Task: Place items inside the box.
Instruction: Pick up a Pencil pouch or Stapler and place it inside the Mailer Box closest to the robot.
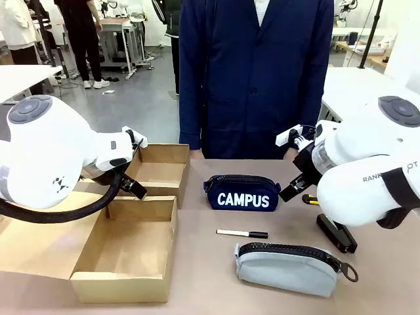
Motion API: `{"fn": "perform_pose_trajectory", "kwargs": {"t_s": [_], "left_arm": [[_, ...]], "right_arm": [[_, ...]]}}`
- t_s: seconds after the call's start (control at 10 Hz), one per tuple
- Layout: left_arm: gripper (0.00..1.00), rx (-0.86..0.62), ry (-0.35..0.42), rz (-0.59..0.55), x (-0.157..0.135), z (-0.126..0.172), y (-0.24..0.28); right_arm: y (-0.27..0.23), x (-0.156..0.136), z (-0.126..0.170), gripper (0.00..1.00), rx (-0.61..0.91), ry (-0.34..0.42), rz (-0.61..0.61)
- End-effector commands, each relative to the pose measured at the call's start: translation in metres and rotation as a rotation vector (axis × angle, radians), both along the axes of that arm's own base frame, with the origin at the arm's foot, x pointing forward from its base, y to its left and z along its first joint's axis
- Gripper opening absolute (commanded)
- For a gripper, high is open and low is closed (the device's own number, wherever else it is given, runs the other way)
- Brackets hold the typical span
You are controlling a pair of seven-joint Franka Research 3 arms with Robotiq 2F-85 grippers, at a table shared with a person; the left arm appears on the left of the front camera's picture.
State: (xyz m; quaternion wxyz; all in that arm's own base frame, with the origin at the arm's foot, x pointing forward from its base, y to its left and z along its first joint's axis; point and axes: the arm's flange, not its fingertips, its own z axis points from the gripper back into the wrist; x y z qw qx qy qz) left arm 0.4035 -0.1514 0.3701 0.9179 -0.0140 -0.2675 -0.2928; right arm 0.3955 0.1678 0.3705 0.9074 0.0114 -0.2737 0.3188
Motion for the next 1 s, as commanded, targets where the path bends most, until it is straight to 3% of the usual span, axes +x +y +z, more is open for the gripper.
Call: {"fn": "perform_pose_trajectory", "kwargs": {"t_s": [0.0, 0.9], "left_arm": [[1.0, 0.0, 0.0, 0.0, 0.0, 0.0, 0.0], [1.0, 0.0, 0.0, 0.0, 0.0, 0.0, 0.0]], "right_arm": [[0.0, 0.0, 0.0, 1.0, 0.0, 0.0, 0.0], [0.0, 0.0, 0.0, 1.0, 0.0, 0.0, 0.0]]}}
